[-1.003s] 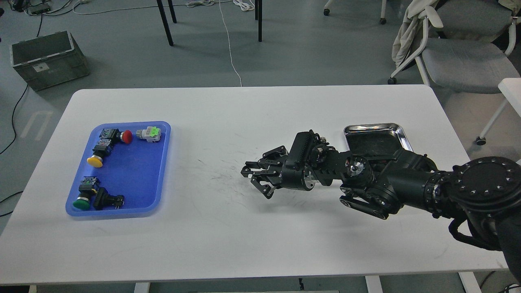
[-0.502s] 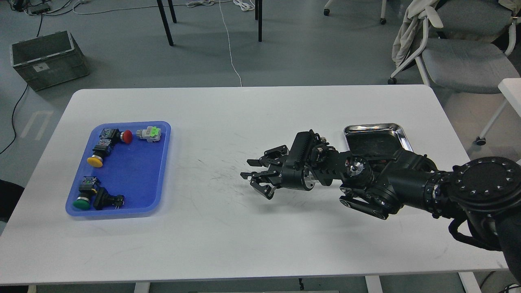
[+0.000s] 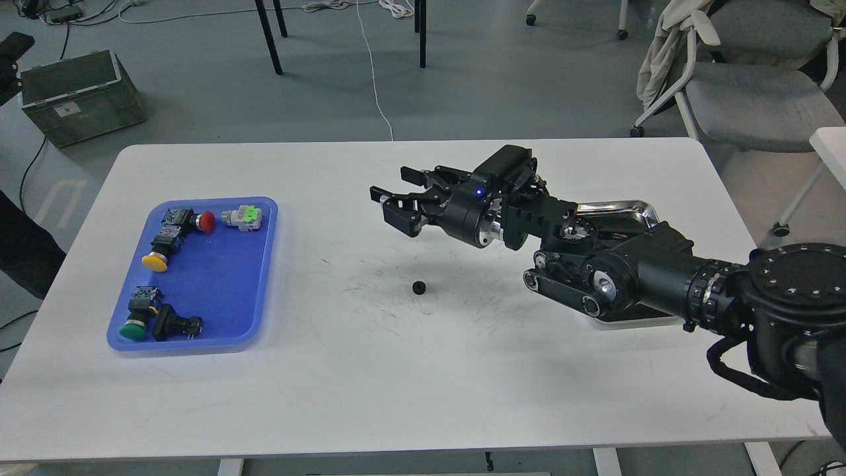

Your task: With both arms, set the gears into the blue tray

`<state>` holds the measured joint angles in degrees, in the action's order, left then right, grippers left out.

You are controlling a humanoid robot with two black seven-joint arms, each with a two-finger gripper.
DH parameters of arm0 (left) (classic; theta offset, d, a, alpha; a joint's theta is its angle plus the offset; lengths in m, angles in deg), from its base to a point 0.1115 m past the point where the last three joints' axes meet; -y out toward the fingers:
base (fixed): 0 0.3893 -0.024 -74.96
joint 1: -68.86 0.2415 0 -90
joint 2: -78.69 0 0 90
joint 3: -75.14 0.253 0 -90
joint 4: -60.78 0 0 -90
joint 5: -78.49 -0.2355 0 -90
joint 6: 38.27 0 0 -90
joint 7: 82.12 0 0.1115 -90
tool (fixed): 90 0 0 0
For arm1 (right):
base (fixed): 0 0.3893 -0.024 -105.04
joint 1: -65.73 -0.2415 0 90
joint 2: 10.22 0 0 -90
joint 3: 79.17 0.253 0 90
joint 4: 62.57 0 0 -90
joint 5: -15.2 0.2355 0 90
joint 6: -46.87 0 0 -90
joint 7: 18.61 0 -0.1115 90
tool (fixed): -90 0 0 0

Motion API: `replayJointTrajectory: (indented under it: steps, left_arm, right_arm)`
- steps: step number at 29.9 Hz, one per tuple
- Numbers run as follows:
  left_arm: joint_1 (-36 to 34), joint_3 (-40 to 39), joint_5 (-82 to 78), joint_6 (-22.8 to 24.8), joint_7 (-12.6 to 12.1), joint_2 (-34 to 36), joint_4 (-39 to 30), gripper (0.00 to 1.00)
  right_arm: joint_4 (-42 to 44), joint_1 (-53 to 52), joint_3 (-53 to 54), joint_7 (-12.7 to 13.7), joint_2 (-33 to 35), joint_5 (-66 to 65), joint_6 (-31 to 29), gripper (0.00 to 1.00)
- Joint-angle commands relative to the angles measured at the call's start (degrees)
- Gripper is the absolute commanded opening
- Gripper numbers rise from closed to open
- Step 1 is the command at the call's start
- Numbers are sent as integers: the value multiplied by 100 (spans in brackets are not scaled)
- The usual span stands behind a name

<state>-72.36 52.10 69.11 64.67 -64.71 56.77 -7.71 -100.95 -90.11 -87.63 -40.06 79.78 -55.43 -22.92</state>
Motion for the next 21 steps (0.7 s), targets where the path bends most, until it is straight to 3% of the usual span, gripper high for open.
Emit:
replayJointTrajectory:
  steps: [1,11,15,21]
  left_arm:
    - [-11,28,-484,-28,-1,311,-726,98]
    - [33,89,-1899,-318,8,786,-2598,98]
    - [24,344,-2630,-538,8,866,-2811,98]
    - [68,353,-2718,-213,104,892,-3232,99]
  right_arm:
    - [-39,-130,204,0,113,908,1,72]
    - [-65,-174,758,105,1510,3290,-17,79]
    - [-65,-113,828,141,2064,4239,-43,80]
    - [-161,124,837,229,2829,5383,-96,84]
